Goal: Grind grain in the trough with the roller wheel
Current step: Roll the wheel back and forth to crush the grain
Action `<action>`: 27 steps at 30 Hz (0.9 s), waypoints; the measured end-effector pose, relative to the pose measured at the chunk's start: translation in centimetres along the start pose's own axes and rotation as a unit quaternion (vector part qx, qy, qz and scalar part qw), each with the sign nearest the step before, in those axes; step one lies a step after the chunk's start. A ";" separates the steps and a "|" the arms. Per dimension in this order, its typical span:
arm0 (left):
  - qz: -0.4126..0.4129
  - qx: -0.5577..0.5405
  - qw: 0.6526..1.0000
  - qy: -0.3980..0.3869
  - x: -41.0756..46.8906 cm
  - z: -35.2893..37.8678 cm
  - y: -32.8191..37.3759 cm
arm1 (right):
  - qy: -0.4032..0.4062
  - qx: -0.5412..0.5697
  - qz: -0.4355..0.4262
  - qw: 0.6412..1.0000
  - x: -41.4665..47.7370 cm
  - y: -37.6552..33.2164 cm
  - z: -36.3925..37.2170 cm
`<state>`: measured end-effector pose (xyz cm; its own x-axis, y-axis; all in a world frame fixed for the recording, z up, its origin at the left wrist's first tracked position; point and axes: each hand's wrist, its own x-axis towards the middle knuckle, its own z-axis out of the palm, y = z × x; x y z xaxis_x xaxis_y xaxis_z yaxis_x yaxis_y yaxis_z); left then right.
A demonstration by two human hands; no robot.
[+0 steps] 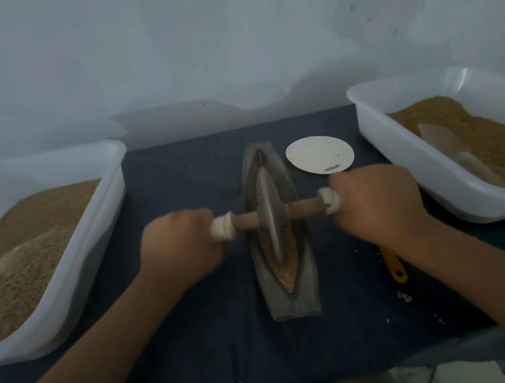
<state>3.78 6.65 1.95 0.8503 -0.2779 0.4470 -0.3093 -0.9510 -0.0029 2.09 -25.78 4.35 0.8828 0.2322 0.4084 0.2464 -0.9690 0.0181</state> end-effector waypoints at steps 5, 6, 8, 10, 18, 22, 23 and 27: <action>0.028 0.032 0.999 0.010 0.7 -0.1 0.0 | -0.035 -0.006 0.016 0.999 -0.7 0.9 1.0; 0.010 0.039 0.999 -0.005 2.3 0.2 0.2 | -0.021 -0.021 0.032 0.999 0.6 1.1 1.4; -0.030 0.047 0.998 -0.035 5.9 0.8 0.4 | -0.011 -0.034 0.061 0.998 3.8 0.9 2.0; -0.051 0.042 0.996 -0.058 8.7 1.0 0.5 | -0.018 -0.043 0.084 0.995 6.3 0.8 2.1; 0.031 0.048 0.998 -0.015 1.0 -1.6 0.8 | -0.090 0.024 0.045 0.995 -0.7 0.9 0.8; 0.042 0.010 0.999 0.013 -0.2 -0.6 -0.2 | -0.062 0.032 -0.001 0.998 -1.1 1.2 0.8; 0.027 0.011 1.000 -0.003 0.8 0.2 -0.4 | -0.051 0.015 -0.004 0.999 0.2 1.1 1.0; -0.067 -0.005 0.996 -0.058 7.3 1.9 -0.1 | 0.059 -0.051 0.026 0.997 6.2 0.3 1.3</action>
<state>10.83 4.51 3.48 0.9278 -0.1632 0.3355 -0.1936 -0.9793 0.0589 8.10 -24.54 5.72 0.8390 0.1748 0.5153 0.1537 -0.9846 0.0838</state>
